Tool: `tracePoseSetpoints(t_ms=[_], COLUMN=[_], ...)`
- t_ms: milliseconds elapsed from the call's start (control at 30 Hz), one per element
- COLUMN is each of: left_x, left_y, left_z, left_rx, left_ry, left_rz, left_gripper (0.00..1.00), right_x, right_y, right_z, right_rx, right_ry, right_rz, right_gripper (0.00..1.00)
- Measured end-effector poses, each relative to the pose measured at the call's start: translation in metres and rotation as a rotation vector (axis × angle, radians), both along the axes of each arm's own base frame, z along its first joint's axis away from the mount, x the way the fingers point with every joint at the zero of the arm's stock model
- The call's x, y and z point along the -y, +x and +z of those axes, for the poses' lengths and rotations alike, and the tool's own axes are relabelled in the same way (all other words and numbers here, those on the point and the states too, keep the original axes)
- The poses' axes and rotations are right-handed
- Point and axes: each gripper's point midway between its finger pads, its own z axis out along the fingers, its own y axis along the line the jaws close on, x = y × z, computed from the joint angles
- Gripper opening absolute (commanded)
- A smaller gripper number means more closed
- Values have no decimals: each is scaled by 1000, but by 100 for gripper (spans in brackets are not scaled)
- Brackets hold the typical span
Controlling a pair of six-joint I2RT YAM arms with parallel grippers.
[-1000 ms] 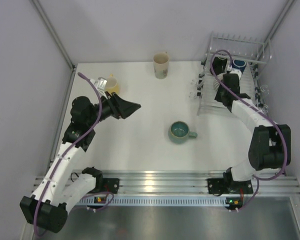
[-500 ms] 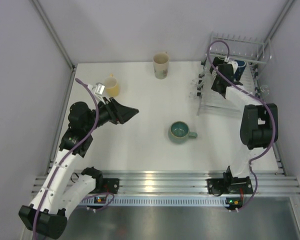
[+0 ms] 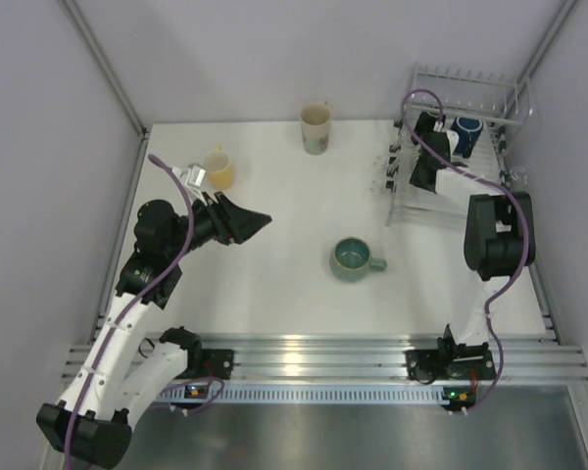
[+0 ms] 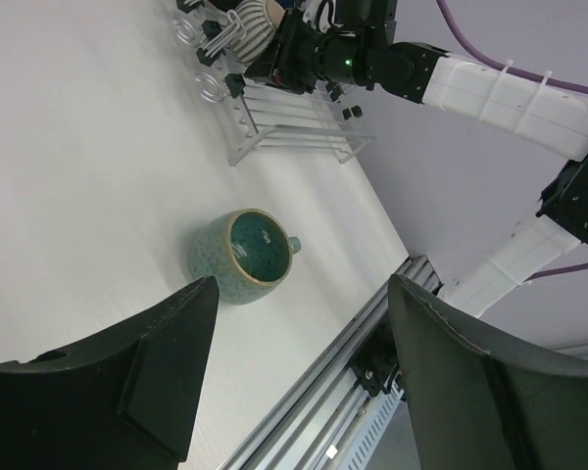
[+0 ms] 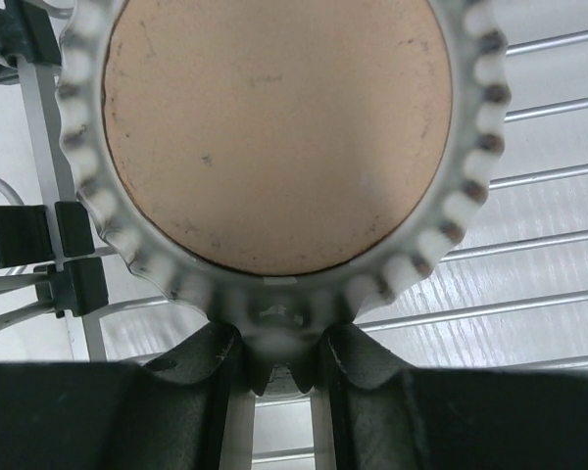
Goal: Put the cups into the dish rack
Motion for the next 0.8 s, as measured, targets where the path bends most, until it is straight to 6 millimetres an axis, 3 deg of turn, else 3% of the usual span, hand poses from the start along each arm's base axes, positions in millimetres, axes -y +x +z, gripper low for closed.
tracePoseSetpoints(t_ms=[167,233,333,533,800], left_x=[-1,-1,-1,-1,-3], left_y=[0,-1,-1,-2,-5], left_z=[0,0,0,2,4], left_rx=[2,5,10,24,34], left_ry=[1,1,4,7,8], left_rz=[3,2,2,1,1], left_gripper=[76,76,76,76,77], right_x=[-4,-7,-12,-18,-16], right_y=[8,14,26,36,34], right_z=[9,15,25,37,35], right_rx=[14,29,55,75,67], right_ry=[4,5,4,-5,-14], right_rz=[10,14,20,19,6], right_gripper=[9,23,30,29,27])
